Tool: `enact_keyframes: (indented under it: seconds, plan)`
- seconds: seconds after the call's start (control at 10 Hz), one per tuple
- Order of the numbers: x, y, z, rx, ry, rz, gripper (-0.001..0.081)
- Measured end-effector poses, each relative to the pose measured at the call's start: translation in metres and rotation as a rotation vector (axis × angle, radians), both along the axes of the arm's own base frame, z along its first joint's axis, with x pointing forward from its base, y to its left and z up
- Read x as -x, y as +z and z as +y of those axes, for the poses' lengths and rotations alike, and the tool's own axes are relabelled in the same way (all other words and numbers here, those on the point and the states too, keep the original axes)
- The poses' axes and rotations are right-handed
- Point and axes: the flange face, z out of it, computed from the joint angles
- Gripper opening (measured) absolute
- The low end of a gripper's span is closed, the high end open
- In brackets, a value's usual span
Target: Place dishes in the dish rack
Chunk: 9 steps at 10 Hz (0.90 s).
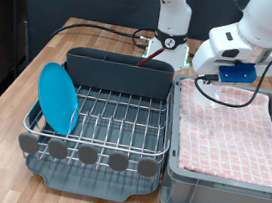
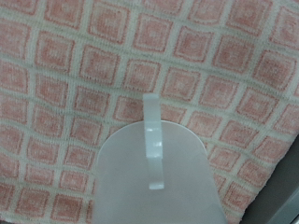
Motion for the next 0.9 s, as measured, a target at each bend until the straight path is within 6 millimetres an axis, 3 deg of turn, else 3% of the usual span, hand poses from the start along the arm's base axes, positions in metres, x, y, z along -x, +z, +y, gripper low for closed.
enact_keyframes:
  seconds: [0.9]
  plan:
    - [0.014, -0.027, 0.004, -0.004, 0.024, -0.015, 0.0802]
